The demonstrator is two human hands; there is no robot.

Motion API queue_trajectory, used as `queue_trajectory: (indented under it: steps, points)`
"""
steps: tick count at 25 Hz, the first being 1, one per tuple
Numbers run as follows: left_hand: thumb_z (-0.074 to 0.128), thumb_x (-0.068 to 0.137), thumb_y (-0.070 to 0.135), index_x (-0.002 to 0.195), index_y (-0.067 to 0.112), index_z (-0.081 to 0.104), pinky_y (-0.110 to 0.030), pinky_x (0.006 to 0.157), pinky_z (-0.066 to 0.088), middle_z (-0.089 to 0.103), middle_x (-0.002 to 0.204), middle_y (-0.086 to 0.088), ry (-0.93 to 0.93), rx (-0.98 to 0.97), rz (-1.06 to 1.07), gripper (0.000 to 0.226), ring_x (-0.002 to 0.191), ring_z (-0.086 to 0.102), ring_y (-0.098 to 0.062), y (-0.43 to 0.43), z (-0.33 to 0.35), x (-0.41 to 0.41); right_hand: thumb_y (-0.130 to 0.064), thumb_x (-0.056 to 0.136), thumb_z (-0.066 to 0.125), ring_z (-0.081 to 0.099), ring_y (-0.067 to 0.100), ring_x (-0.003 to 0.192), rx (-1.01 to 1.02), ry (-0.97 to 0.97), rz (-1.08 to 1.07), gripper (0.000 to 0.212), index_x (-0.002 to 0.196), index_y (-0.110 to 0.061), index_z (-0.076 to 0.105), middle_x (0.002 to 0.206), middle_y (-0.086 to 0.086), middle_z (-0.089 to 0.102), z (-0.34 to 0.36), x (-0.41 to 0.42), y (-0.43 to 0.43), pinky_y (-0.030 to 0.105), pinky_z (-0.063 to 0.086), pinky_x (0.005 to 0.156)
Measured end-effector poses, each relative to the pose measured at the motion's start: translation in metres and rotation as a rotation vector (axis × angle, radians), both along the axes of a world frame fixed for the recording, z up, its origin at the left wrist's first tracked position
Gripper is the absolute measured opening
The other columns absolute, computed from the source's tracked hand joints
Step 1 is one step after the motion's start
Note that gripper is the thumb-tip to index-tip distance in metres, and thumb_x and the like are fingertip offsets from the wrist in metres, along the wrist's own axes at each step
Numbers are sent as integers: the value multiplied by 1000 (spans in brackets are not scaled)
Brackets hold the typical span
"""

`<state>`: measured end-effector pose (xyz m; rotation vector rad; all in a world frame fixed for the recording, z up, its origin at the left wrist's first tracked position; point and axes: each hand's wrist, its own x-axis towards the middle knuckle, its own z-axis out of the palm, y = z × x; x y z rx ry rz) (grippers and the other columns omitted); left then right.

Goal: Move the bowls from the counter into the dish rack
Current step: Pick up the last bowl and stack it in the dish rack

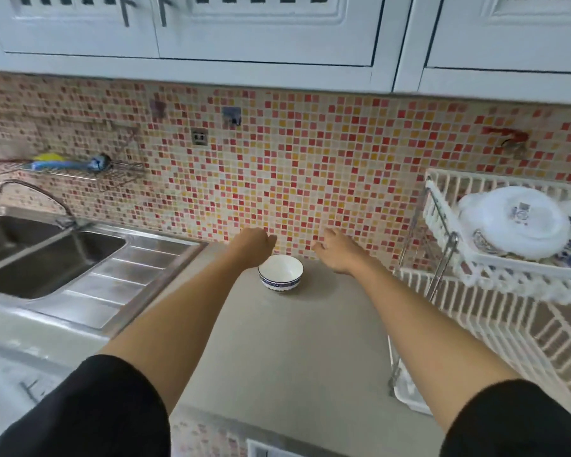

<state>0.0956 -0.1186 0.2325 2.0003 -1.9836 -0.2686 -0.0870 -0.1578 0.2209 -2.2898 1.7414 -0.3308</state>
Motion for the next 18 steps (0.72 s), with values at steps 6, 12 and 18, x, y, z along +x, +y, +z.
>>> queue_trajectory:
  steps: [6,12,18]
  points:
    - [28,102,33,114,-5,59,-37,91,45,61,120,-24,27,98,134,50,110,58,-36,-37,-72,33,-37,100,30,33,31,137,6,-5,-127,56,145,-5,26,151,14,31,-65,26,-45,44,34,107]
    - [28,101,38,120,-1,52,-41,92,44,58,124,-23,43,222,193,50,114,55,-37,-106,-139,41,-39,98,34,32,30,138,66,-38,-233,61,147,-4,21,154,13,29,-132,44,-111,42,35,107]
    - [32,99,35,134,2,37,-42,97,42,54,131,-24,195,315,262,48,119,52,-39,-193,-184,34,-40,98,36,40,32,132,167,-85,-281,59,143,-5,26,148,15,36,-181,48,-192,40,40,102]
